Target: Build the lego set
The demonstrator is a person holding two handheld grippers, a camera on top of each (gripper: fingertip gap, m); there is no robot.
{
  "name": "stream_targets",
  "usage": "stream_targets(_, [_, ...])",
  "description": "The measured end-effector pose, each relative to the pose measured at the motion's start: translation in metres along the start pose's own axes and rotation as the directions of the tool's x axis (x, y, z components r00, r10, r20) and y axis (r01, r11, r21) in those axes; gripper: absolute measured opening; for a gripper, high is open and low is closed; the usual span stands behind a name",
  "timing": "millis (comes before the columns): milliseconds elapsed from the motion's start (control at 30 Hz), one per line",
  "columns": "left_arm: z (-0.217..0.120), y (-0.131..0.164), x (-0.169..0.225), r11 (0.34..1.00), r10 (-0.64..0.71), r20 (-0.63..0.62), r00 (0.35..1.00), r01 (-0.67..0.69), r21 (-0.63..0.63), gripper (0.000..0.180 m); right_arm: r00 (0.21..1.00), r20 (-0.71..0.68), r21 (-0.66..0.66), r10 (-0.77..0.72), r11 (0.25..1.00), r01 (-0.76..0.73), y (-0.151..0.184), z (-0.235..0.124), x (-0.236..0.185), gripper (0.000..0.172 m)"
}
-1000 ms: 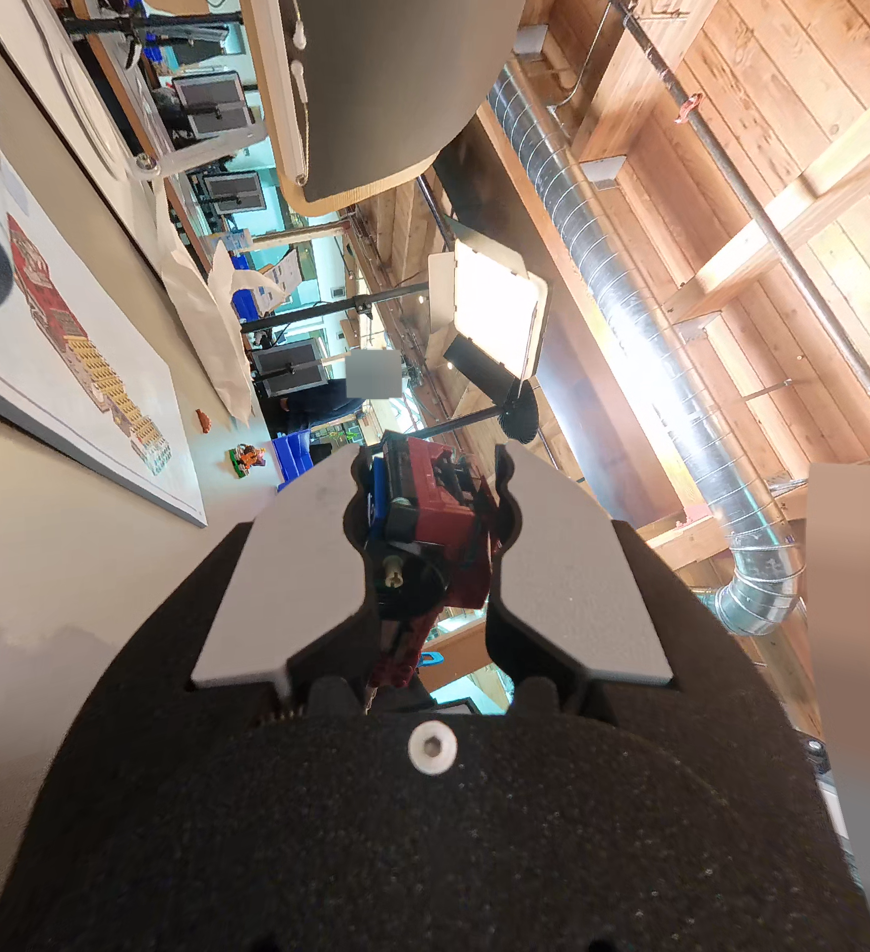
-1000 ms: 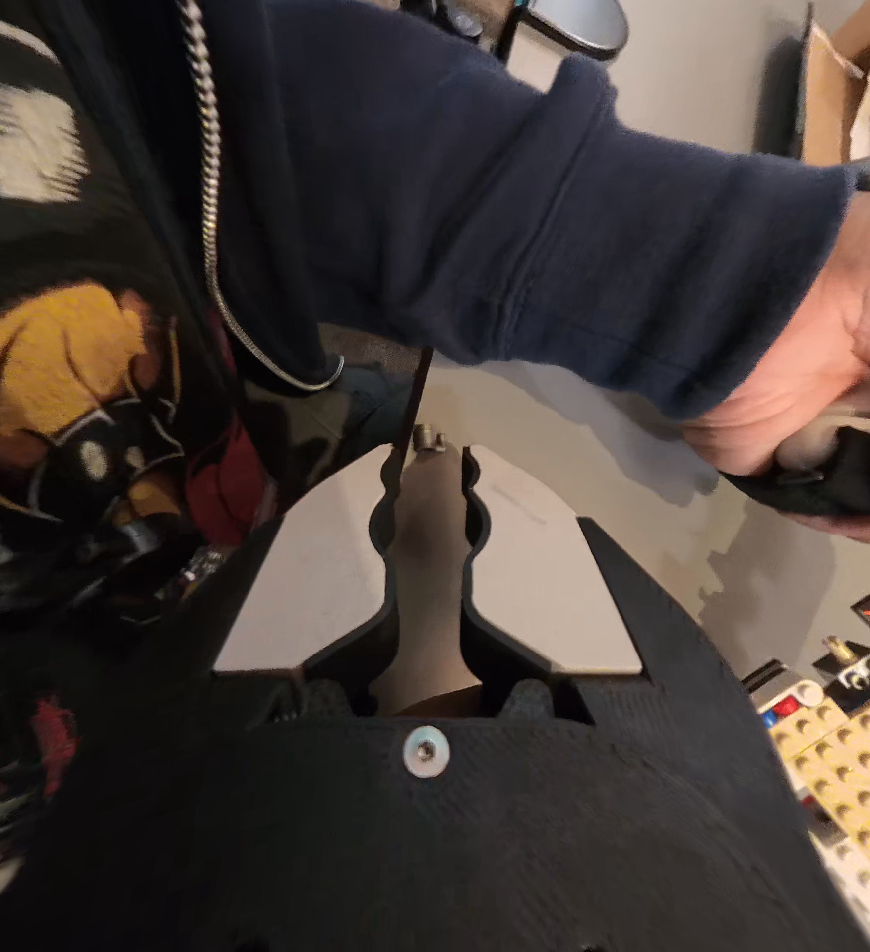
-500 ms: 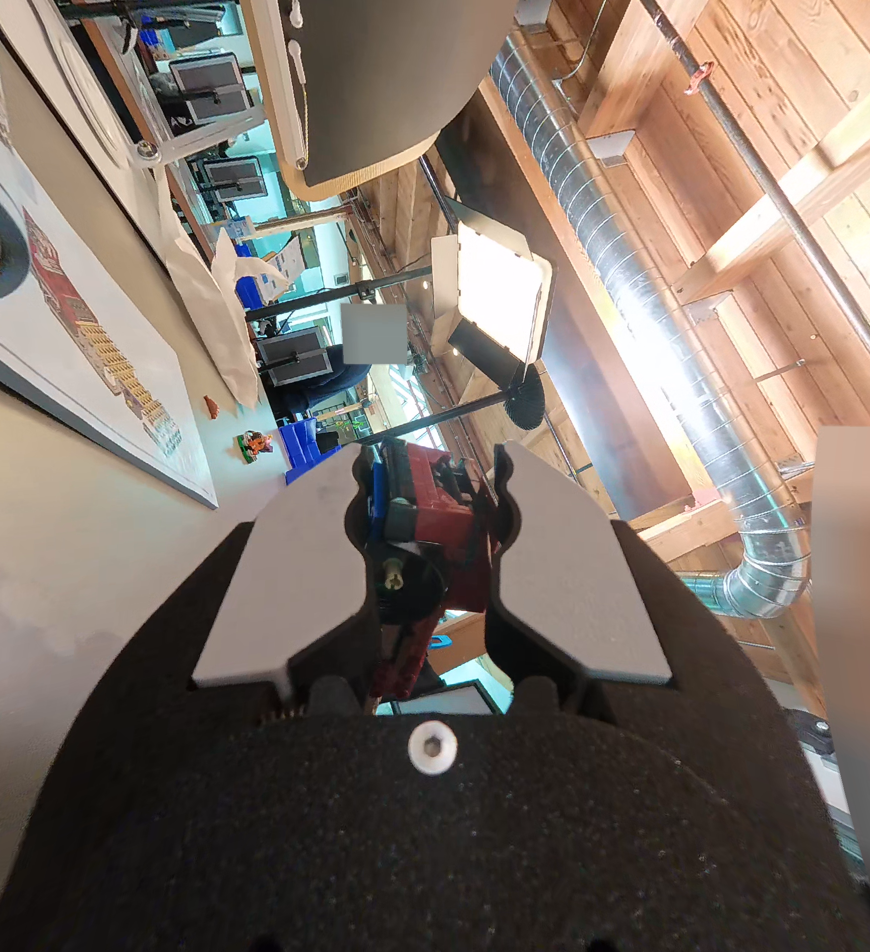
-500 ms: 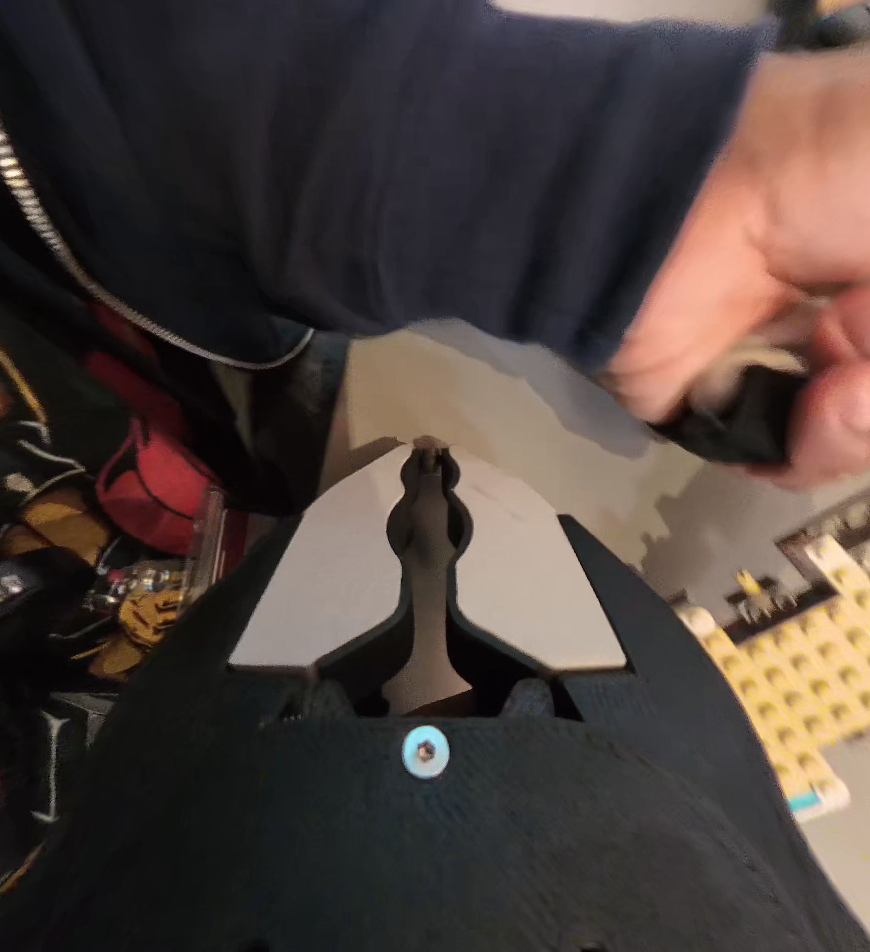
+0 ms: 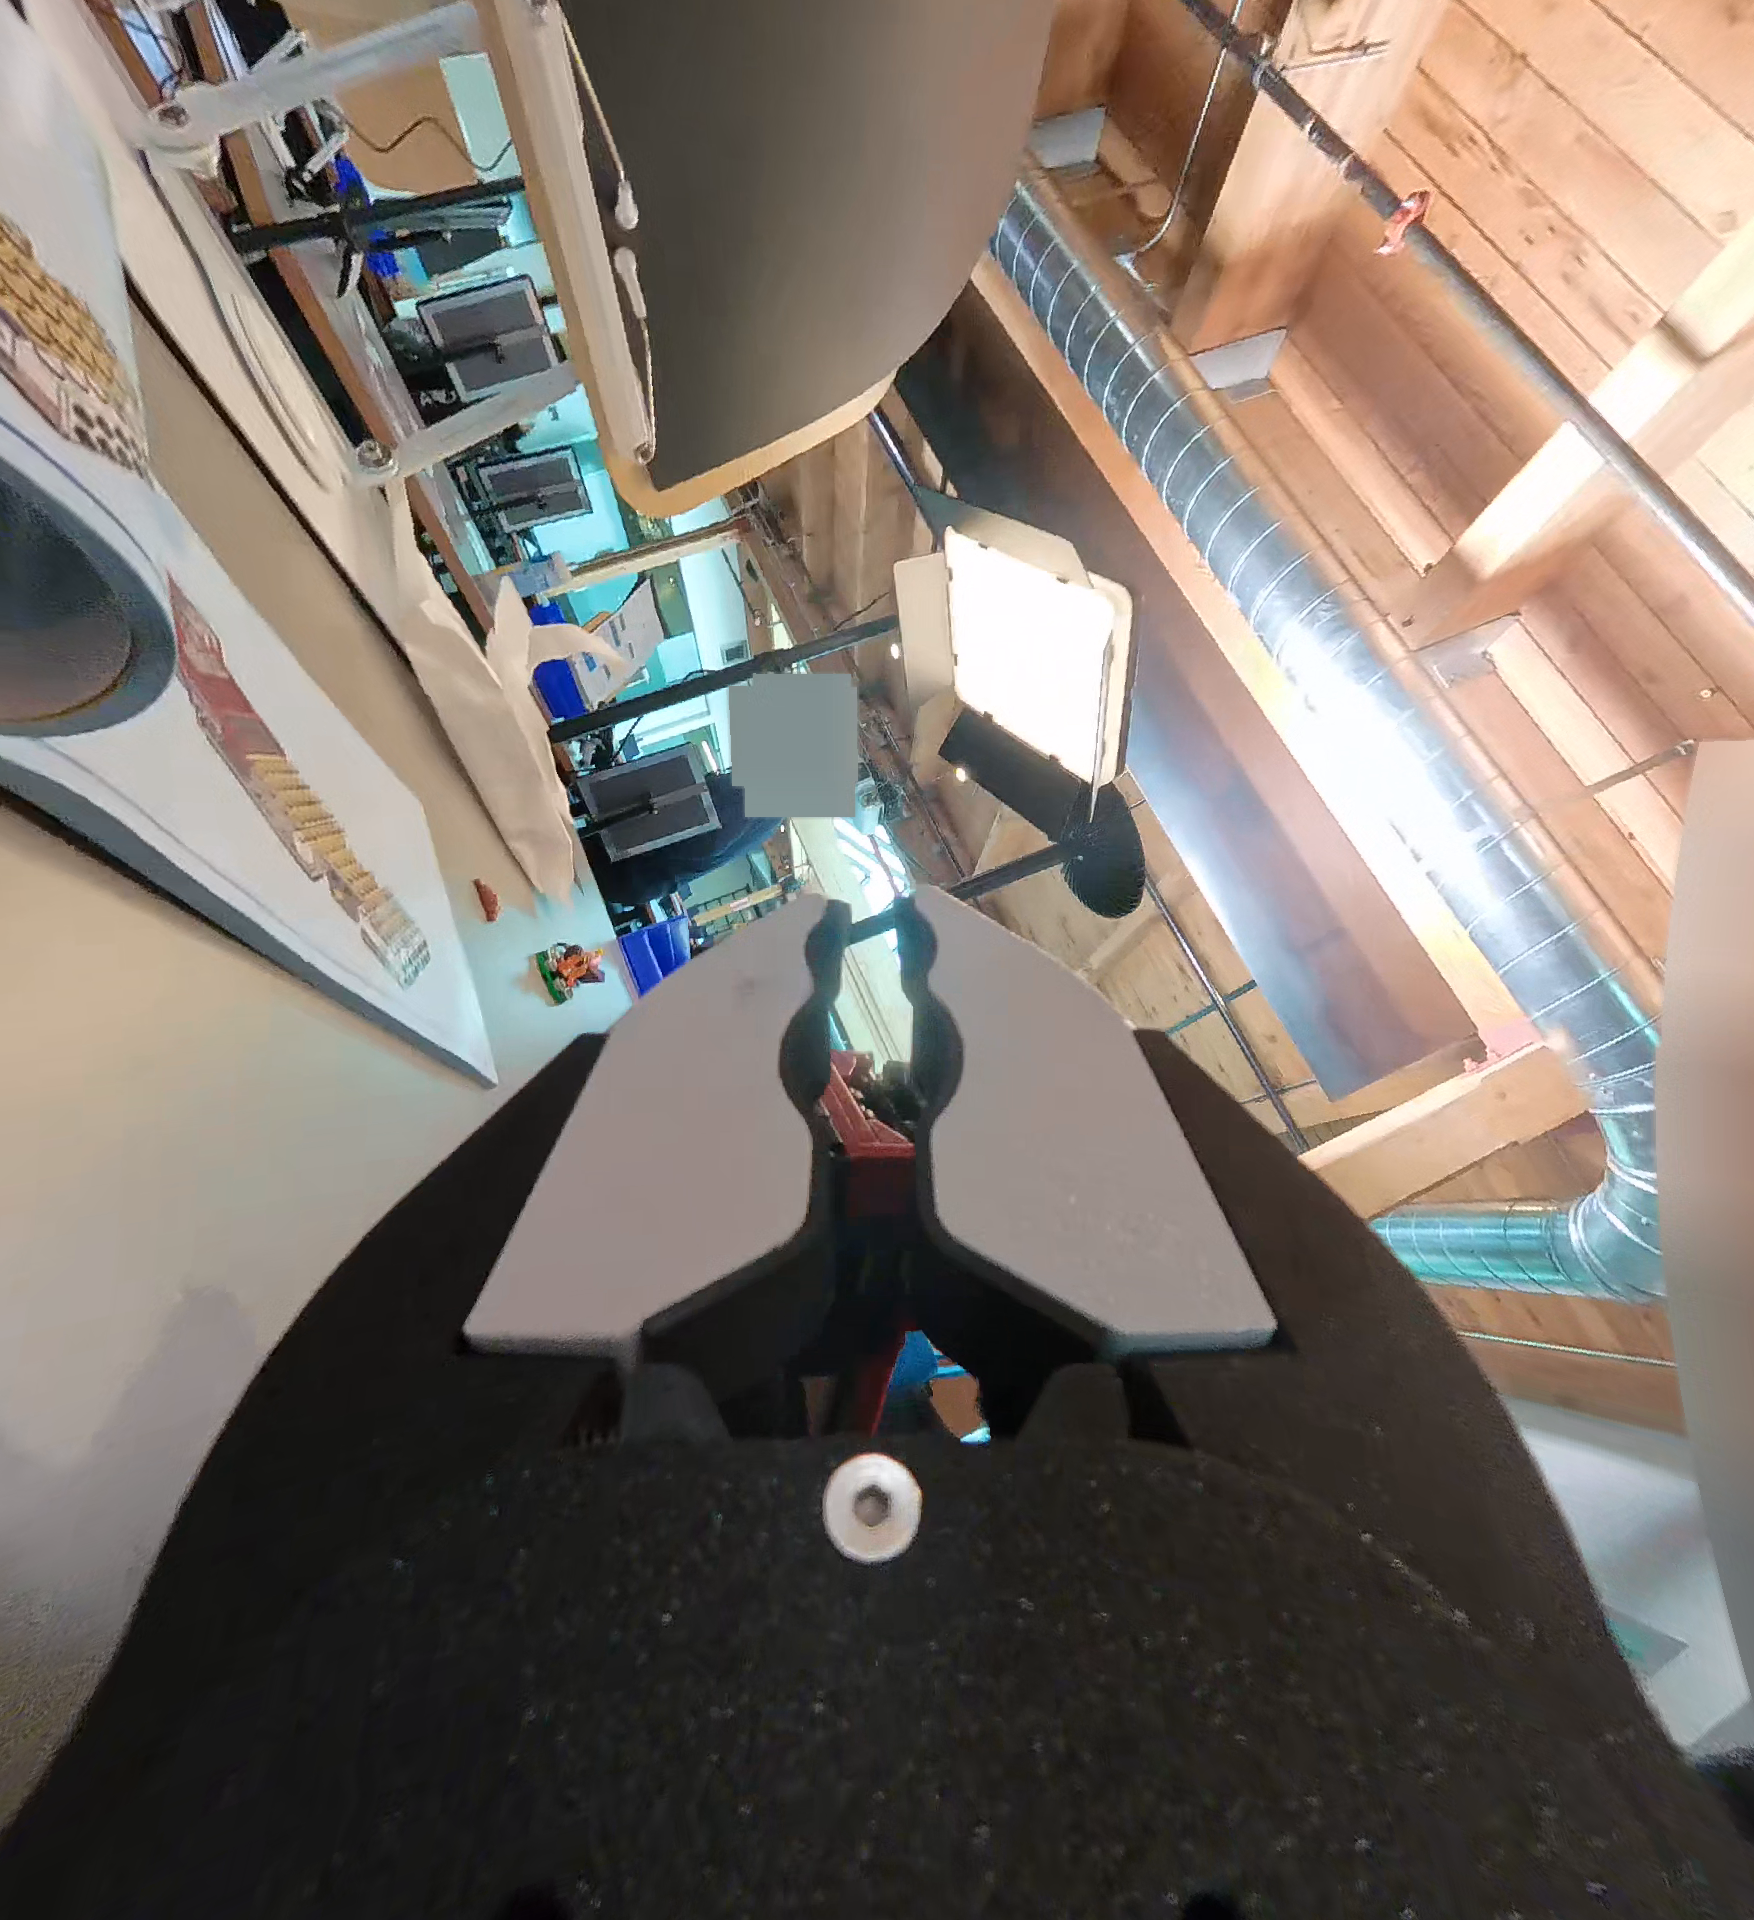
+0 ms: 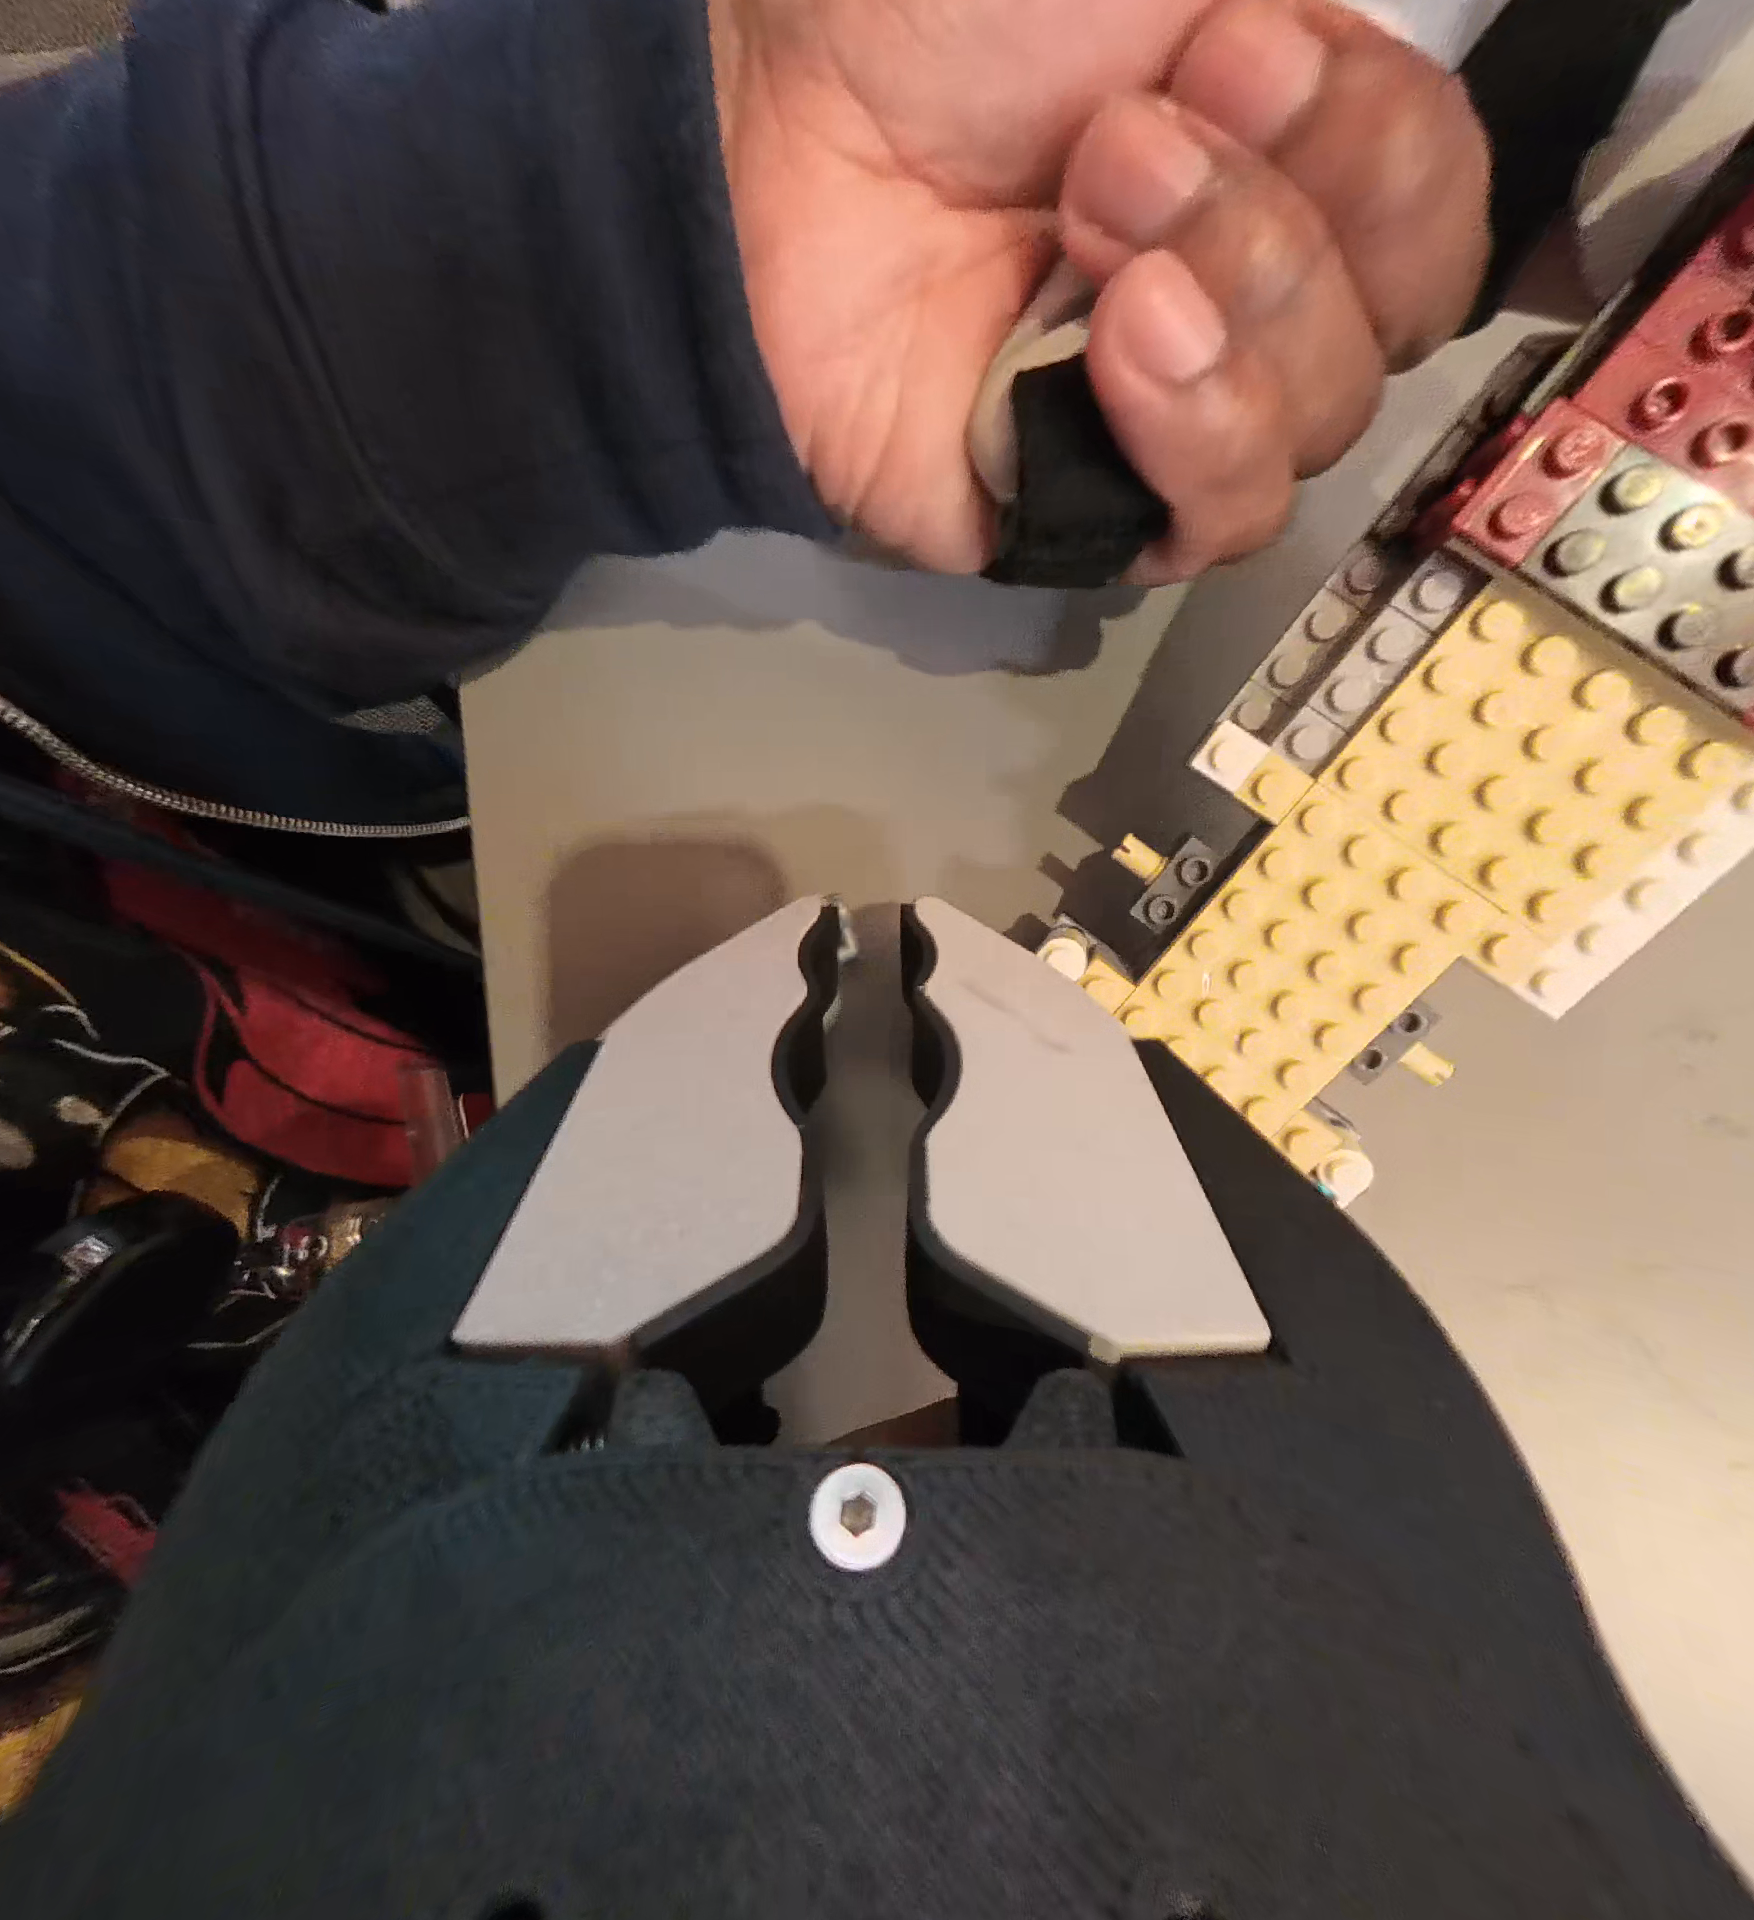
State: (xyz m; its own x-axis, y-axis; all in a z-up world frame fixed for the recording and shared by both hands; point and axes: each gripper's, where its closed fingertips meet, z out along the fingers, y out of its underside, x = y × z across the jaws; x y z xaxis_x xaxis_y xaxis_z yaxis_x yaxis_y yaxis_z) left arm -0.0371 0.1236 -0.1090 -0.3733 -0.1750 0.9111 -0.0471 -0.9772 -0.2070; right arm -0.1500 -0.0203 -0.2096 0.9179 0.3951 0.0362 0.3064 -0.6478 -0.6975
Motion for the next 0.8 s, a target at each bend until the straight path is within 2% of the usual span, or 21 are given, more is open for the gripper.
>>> stream_targets(200, [0.001,0.006,-0.020,0.998,0.041,0.136,0.990,-0.034,-0.055,0.018,1.000,-0.021,0.013,0.015,1.000,-0.015,0.001,-0.002,0.008,0.011])
stream_targets(300, [0.001,0.012,-0.034,0.994,0.043,0.210,0.977,-0.020,-0.112,0.028,0.999,-0.039,0.005,0.004,1.000,-0.004,0.004,-0.004,0.012,0.012])
stream_targets(433, [-0.003,0.021,-0.037,0.974,0.056,0.229,0.972,-0.003,-0.226,0.041,0.998,-0.059,0.013,0.005,1.000,-0.005,0.007,-0.007,0.018,0.012])
stream_targets(633, [-0.017,0.033,-0.041,0.912,0.092,0.253,0.963,0.020,-0.409,0.043,0.994,-0.105,0.038,0.012,0.999,-0.008,0.014,-0.014,0.033,0.011])
stream_targets(800, [-0.030,0.045,-0.045,0.866,0.024,0.294,0.956,0.127,-0.484,0.047,0.988,-0.144,0.071,0.048,0.997,-0.038,0.020,-0.020,0.045,0.010])
